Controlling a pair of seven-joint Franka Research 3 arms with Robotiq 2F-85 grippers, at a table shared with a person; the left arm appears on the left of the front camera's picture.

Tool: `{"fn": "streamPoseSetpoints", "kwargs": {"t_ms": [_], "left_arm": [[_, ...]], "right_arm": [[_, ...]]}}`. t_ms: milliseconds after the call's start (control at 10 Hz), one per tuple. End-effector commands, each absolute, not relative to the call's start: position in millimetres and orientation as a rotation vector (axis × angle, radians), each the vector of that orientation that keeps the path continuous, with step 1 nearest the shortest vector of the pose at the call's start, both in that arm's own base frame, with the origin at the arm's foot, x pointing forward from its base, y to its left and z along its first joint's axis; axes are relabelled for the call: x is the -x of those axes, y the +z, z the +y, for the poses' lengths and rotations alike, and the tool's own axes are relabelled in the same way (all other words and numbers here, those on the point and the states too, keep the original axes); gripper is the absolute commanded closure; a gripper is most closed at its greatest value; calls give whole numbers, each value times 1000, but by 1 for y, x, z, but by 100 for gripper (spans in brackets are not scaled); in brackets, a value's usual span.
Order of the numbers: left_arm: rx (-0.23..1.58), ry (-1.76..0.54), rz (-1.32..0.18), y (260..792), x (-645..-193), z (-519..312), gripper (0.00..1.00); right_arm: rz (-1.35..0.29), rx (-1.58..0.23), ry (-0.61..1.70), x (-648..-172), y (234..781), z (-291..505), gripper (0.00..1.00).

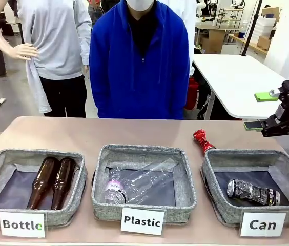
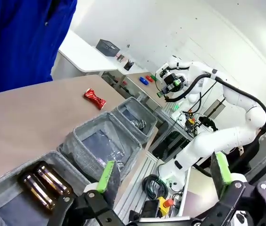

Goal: Sort the can waste into the basket.
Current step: Pick up the can waste from the table and place it in the right Fabric basket.

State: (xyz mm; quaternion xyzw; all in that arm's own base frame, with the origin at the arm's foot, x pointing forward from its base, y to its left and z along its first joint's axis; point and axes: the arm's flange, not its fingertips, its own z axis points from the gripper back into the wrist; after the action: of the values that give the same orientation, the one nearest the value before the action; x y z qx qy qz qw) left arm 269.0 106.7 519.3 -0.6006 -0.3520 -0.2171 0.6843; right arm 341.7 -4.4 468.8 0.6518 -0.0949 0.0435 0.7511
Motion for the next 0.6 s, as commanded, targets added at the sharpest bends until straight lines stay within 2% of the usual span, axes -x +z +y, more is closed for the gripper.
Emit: {"fn": "streamPoseSetpoints", "kwargs": {"t_ms": [0,500], "left_arm": [[1369,-481,-799,524,-267,108,0],[1369,-481,-799,524,-267,108,0]], "right_arm": [[-209,-1437,99,-343,470,-3,0],[-207,-1424,95,-342,469,-5,0]]}}
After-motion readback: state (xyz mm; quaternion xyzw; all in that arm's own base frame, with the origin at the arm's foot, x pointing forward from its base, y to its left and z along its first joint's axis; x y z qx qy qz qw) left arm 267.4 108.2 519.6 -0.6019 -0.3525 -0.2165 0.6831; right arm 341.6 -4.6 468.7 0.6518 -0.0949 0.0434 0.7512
